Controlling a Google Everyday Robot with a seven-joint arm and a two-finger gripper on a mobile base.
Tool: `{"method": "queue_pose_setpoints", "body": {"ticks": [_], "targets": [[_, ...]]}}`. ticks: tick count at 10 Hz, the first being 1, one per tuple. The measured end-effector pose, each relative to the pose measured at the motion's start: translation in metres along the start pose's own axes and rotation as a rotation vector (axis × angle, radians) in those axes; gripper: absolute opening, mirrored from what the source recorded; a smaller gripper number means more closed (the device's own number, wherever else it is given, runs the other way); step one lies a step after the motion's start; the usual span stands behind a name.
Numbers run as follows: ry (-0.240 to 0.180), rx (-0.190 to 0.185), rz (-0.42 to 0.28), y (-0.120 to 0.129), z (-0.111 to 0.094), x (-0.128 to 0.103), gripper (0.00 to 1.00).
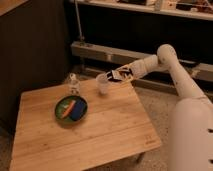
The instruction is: Place the eraser in the ceramic cup
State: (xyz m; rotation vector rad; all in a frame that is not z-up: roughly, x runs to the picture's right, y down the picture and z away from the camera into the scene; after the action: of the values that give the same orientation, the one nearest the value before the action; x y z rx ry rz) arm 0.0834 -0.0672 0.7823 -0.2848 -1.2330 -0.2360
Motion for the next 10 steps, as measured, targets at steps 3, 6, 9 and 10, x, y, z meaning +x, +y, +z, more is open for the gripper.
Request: {"method": "queue_pose_setpoints", "body": {"ticks": [3,6,9,10], "targets": [[-0.012,-0.005,-0.001,-0.002,0.007,0.012,0.00],[-0.011,-0.013,-0.010,-0.008,0.015,0.018,0.00],[0.083,-0.057,-0.013,-0.012,0.020,0.022,0.00],[0.159,-0.081,-0.011,-0.013,0.021,0.024,0.00]]}}
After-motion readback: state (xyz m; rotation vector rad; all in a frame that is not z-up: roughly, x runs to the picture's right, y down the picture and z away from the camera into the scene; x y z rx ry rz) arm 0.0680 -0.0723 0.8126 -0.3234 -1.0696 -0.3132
